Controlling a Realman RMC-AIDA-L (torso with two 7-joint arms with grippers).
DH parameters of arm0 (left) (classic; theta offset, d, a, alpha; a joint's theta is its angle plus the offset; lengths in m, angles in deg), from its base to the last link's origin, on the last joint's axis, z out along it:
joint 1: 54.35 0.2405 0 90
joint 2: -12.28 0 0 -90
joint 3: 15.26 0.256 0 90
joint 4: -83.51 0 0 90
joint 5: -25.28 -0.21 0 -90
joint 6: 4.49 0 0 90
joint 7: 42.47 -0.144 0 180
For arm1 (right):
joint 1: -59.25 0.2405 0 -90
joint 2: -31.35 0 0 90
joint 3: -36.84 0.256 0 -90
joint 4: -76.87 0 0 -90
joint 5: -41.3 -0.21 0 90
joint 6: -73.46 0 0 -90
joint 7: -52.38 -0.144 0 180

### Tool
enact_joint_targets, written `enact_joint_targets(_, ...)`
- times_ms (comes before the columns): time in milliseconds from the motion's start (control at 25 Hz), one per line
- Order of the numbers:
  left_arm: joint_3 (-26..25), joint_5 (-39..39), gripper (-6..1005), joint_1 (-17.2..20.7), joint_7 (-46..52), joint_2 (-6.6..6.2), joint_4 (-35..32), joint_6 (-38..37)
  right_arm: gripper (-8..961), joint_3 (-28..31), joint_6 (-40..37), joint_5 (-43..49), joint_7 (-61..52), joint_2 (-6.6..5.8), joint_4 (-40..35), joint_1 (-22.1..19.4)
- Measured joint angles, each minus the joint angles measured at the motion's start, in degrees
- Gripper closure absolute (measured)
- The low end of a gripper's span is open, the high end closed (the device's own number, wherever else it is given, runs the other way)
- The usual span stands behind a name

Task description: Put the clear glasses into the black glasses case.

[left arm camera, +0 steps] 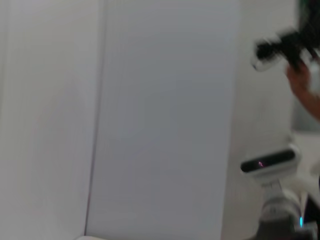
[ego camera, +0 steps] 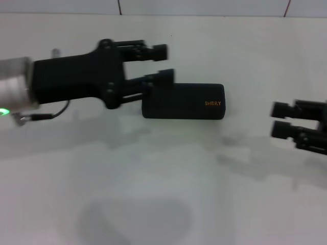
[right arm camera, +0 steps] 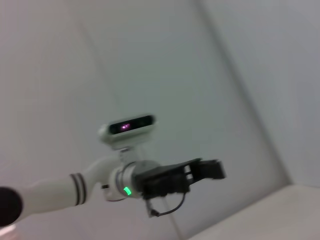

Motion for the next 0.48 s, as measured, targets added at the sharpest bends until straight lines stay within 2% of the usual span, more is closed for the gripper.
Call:
enact_joint_targets(160,-0.4,3.4,512,4.3,1.8,-0.70,0.6,-2.2,464,-1.6,-0.2,1.7,1.9,-0.11,1.5,4.9)
enact_joint_targets(240,-0.4,3.2,415,5.4,1.4,-0.91,1.2,-2.7,389,-1.6,-0.3,3.5,2.3,-0.29,1.9,6.9)
enact_joint_targets(400,-0.4,2.2,292,7.0,0.4,-1.81,3.1,-5.0,240,-1.8,-0.4,5.0,4.9,-0.27,2.2,9.3)
enact_joint_targets(480,-0.4,1.9,231,7.6,-1.6,-2.37,4.0,-5.7,237,-2.2,-0.4,5.0,6.7,0.01,2.3,10.0)
